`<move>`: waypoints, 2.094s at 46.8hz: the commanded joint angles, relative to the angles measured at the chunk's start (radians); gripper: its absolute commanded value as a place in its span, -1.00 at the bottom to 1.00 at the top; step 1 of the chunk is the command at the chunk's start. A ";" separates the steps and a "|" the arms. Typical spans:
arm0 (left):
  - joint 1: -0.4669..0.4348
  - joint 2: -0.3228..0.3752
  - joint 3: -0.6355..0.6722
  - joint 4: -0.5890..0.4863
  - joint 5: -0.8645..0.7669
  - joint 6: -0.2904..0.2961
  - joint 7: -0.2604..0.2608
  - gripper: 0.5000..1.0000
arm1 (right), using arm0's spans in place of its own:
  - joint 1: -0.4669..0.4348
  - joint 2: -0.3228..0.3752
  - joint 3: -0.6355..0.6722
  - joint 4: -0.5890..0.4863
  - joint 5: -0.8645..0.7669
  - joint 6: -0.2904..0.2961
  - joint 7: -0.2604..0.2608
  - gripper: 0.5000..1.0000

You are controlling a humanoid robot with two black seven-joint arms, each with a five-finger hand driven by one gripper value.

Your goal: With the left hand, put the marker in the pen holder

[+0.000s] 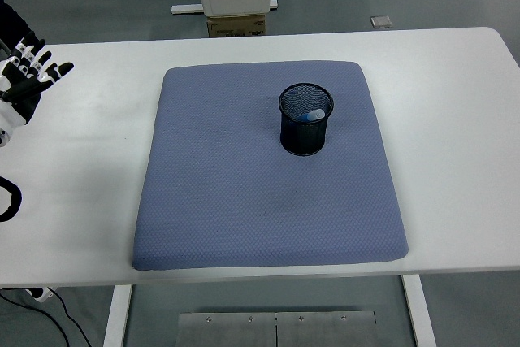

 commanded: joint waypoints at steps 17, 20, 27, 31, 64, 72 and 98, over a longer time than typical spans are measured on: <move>0.016 0.023 -0.008 0.000 -0.027 -0.003 0.000 1.00 | 0.002 0.000 -0.002 0.012 -0.002 0.011 0.002 1.00; 0.016 0.020 -0.008 0.000 -0.026 -0.004 0.000 1.00 | 0.003 0.000 -0.002 0.012 0.000 0.012 0.002 1.00; 0.024 0.017 -0.006 0.000 -0.024 -0.004 0.000 1.00 | 0.003 0.000 -0.002 0.011 0.000 0.011 0.002 1.00; 0.027 0.015 -0.006 0.000 -0.024 -0.004 0.000 1.00 | 0.008 0.000 0.000 0.012 0.002 0.012 0.002 1.00; 0.033 0.013 -0.003 -0.001 -0.010 -0.026 0.002 1.00 | 0.063 0.000 -0.002 0.011 0.002 0.011 0.003 1.00; 0.033 0.015 -0.002 -0.001 -0.009 -0.027 0.002 1.00 | 0.064 0.000 0.003 0.005 0.003 0.011 0.002 1.00; 0.032 0.001 -0.003 0.000 -0.004 -0.013 0.002 1.00 | -0.006 0.000 -0.005 0.003 0.000 0.002 0.000 1.00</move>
